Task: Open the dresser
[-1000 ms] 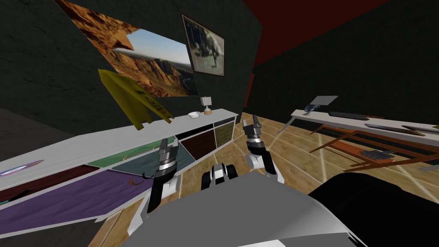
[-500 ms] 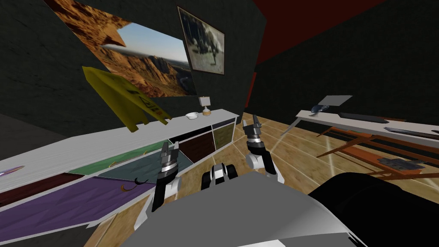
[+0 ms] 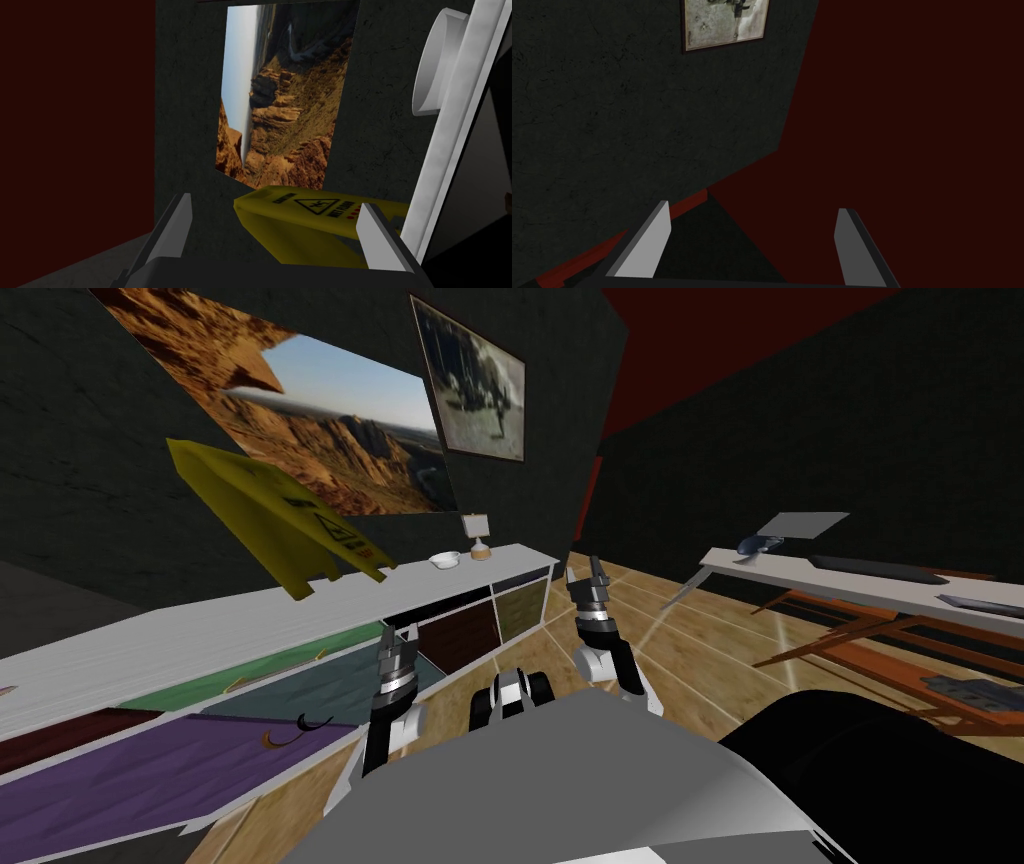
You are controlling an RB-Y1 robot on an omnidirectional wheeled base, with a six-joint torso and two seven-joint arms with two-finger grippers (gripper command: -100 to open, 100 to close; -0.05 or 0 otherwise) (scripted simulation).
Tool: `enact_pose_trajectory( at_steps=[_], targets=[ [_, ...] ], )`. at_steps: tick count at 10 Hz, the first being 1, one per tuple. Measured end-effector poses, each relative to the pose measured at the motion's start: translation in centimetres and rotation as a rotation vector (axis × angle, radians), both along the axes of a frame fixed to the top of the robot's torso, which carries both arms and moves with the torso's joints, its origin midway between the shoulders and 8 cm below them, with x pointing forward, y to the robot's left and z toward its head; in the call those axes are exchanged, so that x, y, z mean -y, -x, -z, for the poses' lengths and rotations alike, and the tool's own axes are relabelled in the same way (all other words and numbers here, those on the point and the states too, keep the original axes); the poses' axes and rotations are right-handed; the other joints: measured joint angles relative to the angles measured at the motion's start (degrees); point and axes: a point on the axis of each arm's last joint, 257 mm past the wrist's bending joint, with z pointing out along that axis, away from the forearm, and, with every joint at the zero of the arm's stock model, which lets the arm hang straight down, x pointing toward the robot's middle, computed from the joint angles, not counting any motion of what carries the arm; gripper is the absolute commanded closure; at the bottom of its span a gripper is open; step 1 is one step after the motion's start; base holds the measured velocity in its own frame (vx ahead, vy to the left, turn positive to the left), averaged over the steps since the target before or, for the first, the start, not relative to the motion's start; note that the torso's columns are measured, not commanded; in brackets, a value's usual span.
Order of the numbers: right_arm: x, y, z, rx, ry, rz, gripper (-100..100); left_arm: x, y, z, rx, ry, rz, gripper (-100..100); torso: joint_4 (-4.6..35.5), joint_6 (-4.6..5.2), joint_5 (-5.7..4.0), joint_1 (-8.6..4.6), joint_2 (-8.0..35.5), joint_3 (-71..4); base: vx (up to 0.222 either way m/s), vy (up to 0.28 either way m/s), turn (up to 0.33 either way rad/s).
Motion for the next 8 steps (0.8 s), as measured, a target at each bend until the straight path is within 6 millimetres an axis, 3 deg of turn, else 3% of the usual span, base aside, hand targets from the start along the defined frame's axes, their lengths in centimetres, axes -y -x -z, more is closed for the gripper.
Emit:
enact_pose_trajectory(
  at_steps=[8],
  targets=[
    [0.0, 0.0, 0.0, 0.000, 0.000, 0.000, 0, -1.5, 0.8, 5.3, -0.038, 0.058, -0.022, -100, 0.05, 0.00, 0.05, 0.23, 0.21, 0.11, 0.080, -0.068, 0.030]
  ],
)
